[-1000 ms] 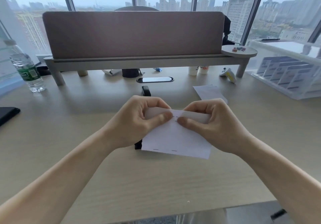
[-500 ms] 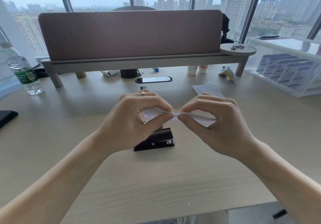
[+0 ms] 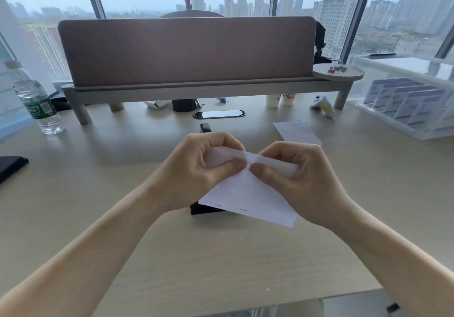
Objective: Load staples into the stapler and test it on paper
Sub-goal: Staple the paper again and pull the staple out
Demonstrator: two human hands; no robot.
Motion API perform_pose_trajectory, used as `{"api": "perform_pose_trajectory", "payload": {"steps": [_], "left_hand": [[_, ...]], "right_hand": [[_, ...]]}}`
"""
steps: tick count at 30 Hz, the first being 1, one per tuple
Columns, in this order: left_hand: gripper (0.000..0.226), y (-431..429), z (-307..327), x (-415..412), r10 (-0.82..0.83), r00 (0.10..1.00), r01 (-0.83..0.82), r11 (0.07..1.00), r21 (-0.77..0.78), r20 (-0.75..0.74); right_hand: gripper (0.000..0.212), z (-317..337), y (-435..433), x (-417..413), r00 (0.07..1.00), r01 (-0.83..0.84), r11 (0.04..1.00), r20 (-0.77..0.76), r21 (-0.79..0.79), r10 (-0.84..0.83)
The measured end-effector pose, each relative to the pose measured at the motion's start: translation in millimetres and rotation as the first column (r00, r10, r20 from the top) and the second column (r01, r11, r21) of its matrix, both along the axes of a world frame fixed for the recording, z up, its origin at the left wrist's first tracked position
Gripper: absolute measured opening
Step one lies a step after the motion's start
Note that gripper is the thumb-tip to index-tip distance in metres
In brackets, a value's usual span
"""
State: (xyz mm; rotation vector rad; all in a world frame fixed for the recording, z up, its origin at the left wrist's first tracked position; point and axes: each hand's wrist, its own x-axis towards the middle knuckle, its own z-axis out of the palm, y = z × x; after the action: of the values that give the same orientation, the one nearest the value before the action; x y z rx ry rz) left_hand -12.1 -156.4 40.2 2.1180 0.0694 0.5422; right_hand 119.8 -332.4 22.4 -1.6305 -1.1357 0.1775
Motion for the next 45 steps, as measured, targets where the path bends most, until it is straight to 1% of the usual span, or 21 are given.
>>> {"api": "perform_pose_trajectory", "payload": {"steps": [2,3,5,7,9,12,16,18,20,22,23,25,26,28,30,31,33,35,36,40,45], "left_hand": [[0.015,0.8,-3.4,4.3,0.074,0.997,-0.073,0.996,-0.045,0.025],[0.023,1.0,-5.9,6.5,0.154,0.986,-0.152,0.988,-0.037,0.066],[0.032,-0.6,-8.6,8.1,0.347,0.911,-0.372,0.924,0.085,0.221],[0.030,-7.0,-6.2,7.0,0.403,0.841,-0.500,0.834,0.234,0.361],[0.022,-14.4,-5.9,8.0,0.331,0.878,-0.444,0.832,0.333,0.346],[0.018,-24.2,-14.4,13.5,0.305,0.927,-0.369,0.848,0.382,0.219],[0.029,-29.4,-19.7,16.0,0.319,0.932,-0.358,0.884,0.301,0.172],[0.039,-30.2,-17.9,14.3,0.284,0.951,-0.306,0.919,0.247,0.120],[0.036,-30.4,-16.2,14.1,0.254,0.961,-0.272,0.938,0.216,0.109],[0.018,-28.0,-16.4,15.9,0.246,0.954,-0.278,0.938,0.206,0.170],[0.015,-26.1,-16.1,16.1,0.256,0.945,-0.297,0.932,0.208,0.203],[0.013,-20.9,-16.5,14.5,0.281,0.926,-0.339,0.913,0.228,0.254],[0.011,-17.5,-17.5,13.5,0.282,0.914,-0.361,0.894,0.266,0.292],[0.008,-11.1,-20.8,11.4,0.254,0.886,-0.406,0.827,0.389,0.387],[0.007,-5.0,-24.0,10.9,0.192,0.857,-0.432,0.773,0.464,0.478],[0.006,-3.0,-25.1,11.1,0.153,0.847,-0.432,0.755,0.493,0.509],[0.005,-3.6,-25.1,11.1,0.085,0.834,-0.426,0.728,0.537,0.545],[0.006,-6.1,-24.6,10.3,0.059,0.821,-0.429,0.721,0.544,0.569],[0.007,-7.1,-23.7,9.9,0.057,0.814,-0.431,0.725,0.537,0.577],[0.006,-7.1,-21.4,7.9,0.068,0.801,-0.434,0.751,0.498,0.595],[0.006,-6.9,-20.2,8.6,0.050,0.803,-0.424,0.749,0.509,0.594]], "right_hand": [[0.014,-3.4,3.6,-2.2,0.993,0.025,0.999,-0.114,0.026,-0.022],[0.014,-5.9,5.4,-2.6,0.980,0.058,0.998,-0.191,0.038,-0.049],[0.014,-10.3,8.7,-3.7,0.929,0.133,0.990,-0.354,0.045,-0.109],[0.013,-14.2,12.9,-6.1,0.853,0.185,0.981,-0.505,0.061,-0.129],[0.012,-17.5,18.7,-10.8,0.765,0.211,0.973,-0.635,0.097,-0.103],[0.015,-23.3,27.9,-20.2,0.676,0.213,0.968,-0.736,0.135,-0.046],[0.027,-24.0,30.1,-29.6,0.596,0.178,0.956,-0.798,0.231,0.082],[0.032,-24.5,27.1,-31.5,0.590,0.165,0.948,-0.797,0.273,0.127],[0.032,-26.3,24.5,-31.9,0.646,0.149,0.946,-0.753,0.287,0.127],[0.029,-27.3,21.3,-30.4,0.739,0.128,0.957,-0.668,0.260,0.083],[0.026,-28.3,19.2,-28.3,0.800,0.134,0.965,-0.600,0.224,0.028],[0.014,-30.6,13.6,-19.9,0.914,0.225,0.961,-0.377,0.161,-0.151],[0.010,-30.8,9.9,-14.9,0.936,0.292,0.943,-0.250,0.160,-0.248],[0.028,-29.9,2.1,-3.9,0.919,0.381,0.901,0.019,0.209,-0.393],[0.042,-24.3,-3.9,4.9,0.878,0.328,0.909,0.272,0.259,-0.394],[0.044,-21.2,-4.7,6.9,0.855,0.282,0.924,0.368,0.259,-0.365],[0.029,-16.4,-1.8,9.0,0.799,0.209,0.941,0.508,0.267,-0.322],[0.008,-14.4,2.6,9.2,0.752,0.148,0.943,0.586,0.299,-0.304],[0.005,-15.0,4.2,9.6,0.745,0.129,0.940,0.596,0.314,-0.301],[0.007,-16.7,3.4,11.8,0.750,0.107,0.926,0.582,0.362,-0.314],[0.006,-15.4,3.6,11.5,0.760,0.102,0.922,0.568,0.374,-0.315]]}}
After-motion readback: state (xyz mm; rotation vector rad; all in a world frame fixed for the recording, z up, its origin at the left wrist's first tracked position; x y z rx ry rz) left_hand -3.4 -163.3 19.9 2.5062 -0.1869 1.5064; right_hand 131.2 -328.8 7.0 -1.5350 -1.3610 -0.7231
